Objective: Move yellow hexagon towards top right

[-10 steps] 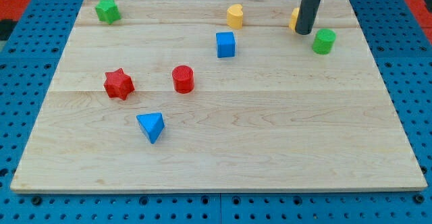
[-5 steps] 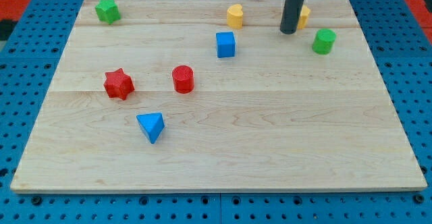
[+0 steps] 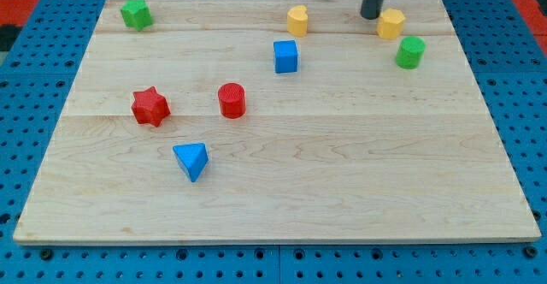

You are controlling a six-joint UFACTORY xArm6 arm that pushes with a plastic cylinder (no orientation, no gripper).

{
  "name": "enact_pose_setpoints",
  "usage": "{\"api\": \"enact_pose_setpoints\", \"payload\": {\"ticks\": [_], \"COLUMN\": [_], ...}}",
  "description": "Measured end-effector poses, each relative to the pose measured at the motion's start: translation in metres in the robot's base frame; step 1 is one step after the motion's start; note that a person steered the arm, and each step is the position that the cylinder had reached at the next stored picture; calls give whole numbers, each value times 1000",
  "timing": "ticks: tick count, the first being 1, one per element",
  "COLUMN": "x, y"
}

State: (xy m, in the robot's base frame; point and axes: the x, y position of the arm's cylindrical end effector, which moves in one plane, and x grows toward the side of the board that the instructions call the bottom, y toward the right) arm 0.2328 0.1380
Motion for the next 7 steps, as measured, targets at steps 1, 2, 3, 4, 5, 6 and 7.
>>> {"api": "enact_pose_setpoints", "payload": {"ticks": [1, 2, 3, 4, 5, 6, 7], "x": [13, 30, 30, 26, 19, 18, 18], "y": [-19, -20, -3, 18, 41, 30, -1]}}
